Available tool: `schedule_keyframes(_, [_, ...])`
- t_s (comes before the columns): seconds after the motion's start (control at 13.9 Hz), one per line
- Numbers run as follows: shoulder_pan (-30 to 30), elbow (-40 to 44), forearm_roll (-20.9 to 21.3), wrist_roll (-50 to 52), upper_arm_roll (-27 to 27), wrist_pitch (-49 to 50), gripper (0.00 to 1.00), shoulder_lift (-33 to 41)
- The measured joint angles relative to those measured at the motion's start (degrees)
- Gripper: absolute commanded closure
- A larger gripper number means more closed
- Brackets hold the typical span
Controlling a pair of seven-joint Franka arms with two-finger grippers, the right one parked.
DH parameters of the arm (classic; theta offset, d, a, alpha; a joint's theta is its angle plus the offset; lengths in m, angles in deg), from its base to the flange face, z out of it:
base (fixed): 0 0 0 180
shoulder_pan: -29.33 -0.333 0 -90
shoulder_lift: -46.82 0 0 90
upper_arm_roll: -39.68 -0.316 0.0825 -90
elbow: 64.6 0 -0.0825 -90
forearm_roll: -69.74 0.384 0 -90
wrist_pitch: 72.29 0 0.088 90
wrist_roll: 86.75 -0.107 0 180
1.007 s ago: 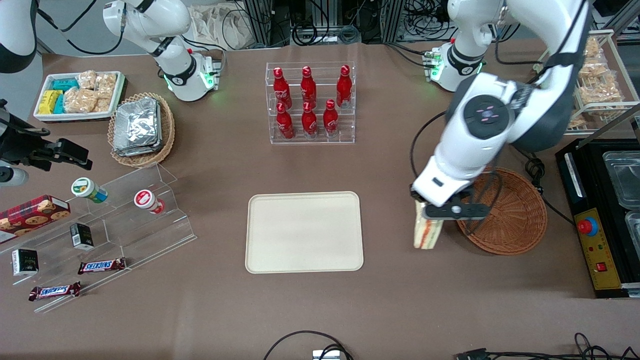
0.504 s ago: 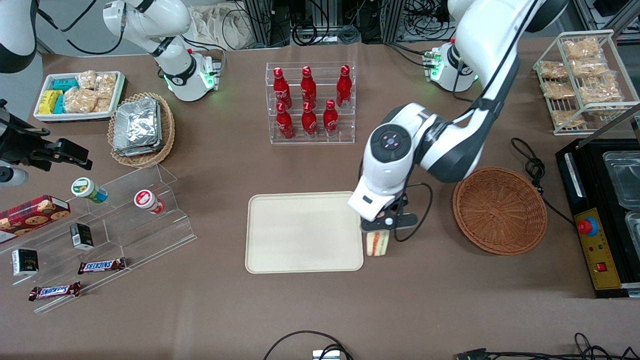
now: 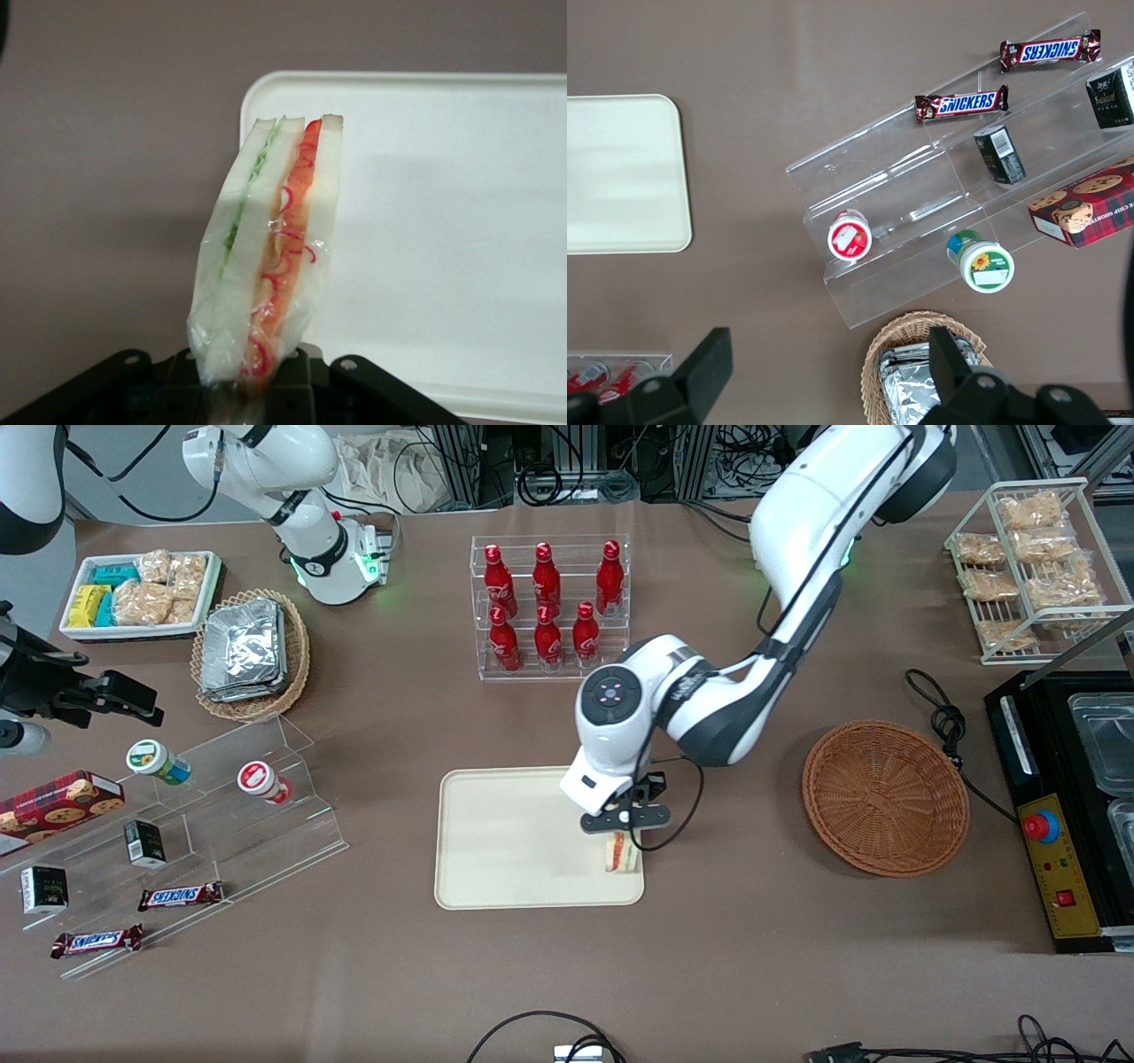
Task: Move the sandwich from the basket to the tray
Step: 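Carry the sandwich over the cream tray and lower it, then open the left gripper to release the sandwich on the tray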
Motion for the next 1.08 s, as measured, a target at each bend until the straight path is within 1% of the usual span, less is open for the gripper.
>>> schedule_keyframes(0.14, [0.95,0.05,0.87,0.89,-0.01,-0.18,0.85,-1.99])
schedule_keyframes(0.5, [1.40,0.12,0.99,0.91,-0.01,-1.47,0.83,-4.82])
schedule_keyframes(0.58, [2.06,0.13,0.99,0.91,-0.01,-1.49,0.81,-5.18])
schedule_keyframes(0.65, [2.83,0.13,1.00,0.94,-0.02,-1.49,0.75,-5.53])
schedule_keyframes(0.79, [3.74,0.14,1.06,1.37,-0.06,-1.50,0.50,-6.07])
schedule_keyframes(0.86, [3.84,0.14,1.12,1.49,-0.06,-1.50,0.30,-6.19])
schedule_keyframes(1.01, [3.81,0.18,1.14,2.15,-0.20,-1.50,0.00,-6.20])
schedule_keyframes(1.08, [3.80,0.20,1.15,2.91,-0.28,-1.50,0.00,-6.21])
